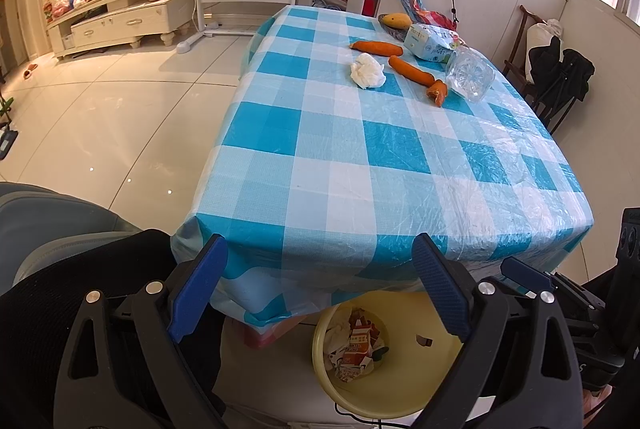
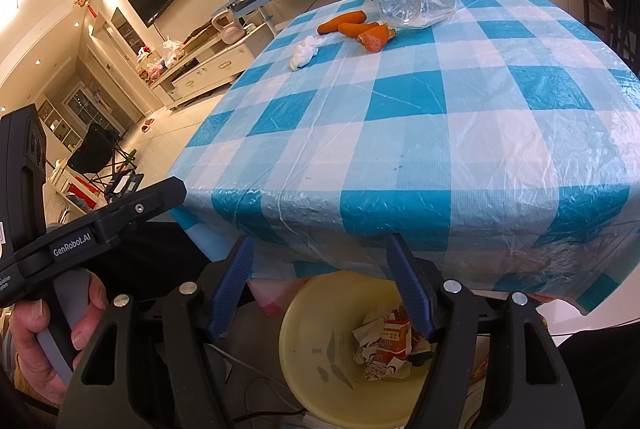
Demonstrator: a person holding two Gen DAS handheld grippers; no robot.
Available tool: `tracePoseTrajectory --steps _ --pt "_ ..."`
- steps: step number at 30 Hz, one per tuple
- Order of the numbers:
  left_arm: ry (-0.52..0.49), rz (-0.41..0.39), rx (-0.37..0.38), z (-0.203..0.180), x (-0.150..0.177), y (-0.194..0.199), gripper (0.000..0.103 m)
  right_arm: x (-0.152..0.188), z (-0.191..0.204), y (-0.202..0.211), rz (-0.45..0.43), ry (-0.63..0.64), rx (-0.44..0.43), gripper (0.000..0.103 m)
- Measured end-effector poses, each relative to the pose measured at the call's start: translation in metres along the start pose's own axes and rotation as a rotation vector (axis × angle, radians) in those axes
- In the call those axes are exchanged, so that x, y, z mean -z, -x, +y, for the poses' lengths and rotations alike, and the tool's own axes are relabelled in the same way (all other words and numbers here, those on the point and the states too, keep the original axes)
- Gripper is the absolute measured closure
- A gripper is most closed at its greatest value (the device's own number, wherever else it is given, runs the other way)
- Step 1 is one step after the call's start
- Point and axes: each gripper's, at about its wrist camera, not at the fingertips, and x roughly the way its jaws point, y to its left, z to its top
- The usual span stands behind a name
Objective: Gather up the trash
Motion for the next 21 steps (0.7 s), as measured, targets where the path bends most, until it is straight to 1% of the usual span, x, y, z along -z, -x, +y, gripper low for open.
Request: tracePoseTrajectory --steps 21 --pt "0.006 0.002 -0.001 0.0011 0.0027 -0.0017 0.013 0.0007 -0.0003 -0.0001 0.000 -0.001 0.001 0.036"
